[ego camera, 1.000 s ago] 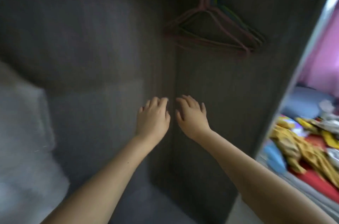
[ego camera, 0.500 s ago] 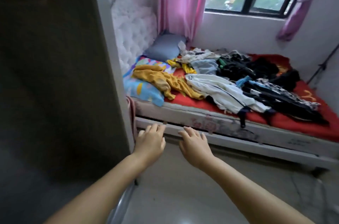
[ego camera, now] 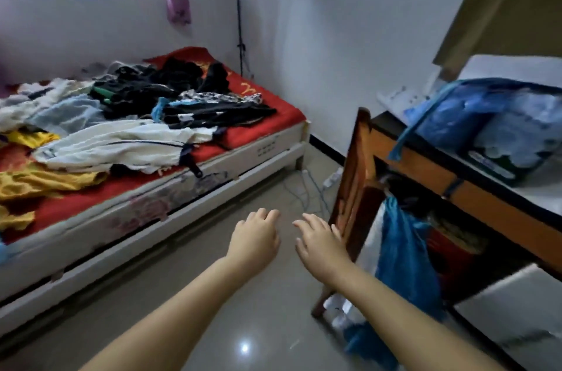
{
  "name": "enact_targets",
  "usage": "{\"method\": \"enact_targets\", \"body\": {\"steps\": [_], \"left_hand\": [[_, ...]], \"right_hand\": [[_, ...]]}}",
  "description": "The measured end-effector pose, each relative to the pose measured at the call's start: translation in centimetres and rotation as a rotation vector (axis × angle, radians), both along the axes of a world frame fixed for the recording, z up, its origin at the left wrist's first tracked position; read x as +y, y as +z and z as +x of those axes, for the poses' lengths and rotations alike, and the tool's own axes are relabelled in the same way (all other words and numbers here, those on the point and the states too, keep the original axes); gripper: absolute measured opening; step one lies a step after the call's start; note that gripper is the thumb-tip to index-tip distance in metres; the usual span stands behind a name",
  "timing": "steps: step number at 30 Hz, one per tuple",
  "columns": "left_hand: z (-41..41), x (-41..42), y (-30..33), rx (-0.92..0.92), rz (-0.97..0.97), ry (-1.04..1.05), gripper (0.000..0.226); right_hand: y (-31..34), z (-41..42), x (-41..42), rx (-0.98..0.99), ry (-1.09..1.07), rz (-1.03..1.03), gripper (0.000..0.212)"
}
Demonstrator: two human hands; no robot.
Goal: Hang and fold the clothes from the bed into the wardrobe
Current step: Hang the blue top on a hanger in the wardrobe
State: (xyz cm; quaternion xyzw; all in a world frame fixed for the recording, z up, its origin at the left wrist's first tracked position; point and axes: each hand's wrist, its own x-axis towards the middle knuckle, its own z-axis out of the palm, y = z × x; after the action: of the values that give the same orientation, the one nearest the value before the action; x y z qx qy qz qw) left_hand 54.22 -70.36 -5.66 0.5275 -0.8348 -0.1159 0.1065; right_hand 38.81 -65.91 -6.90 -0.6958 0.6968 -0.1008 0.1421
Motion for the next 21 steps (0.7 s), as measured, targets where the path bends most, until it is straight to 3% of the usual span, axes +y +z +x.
{"method": "enact_targets", "body": {"steps": [9, 13, 21], "left_hand": [[-11.3, 4.8, -2.0, 0.029, 0.116, -0.433, 0.033], [-16.5, 7.0, -3.1, -0.012, 0.156, -0.587, 0.041], [-27.8, 8.1, -6.5, -0.108, 0.273, -0.738, 0.037]], "right_hand": [[-2.2, -8.4, 11.9, -0.046, -0.501, 0.095, 0.045], [-2.7, -12.5, 16.5, -0.049, -0.676, 0.118, 0.047], [-5.6, -22.2, 20.3, -0.063, -0.758, 0.229, 0.049]]}}
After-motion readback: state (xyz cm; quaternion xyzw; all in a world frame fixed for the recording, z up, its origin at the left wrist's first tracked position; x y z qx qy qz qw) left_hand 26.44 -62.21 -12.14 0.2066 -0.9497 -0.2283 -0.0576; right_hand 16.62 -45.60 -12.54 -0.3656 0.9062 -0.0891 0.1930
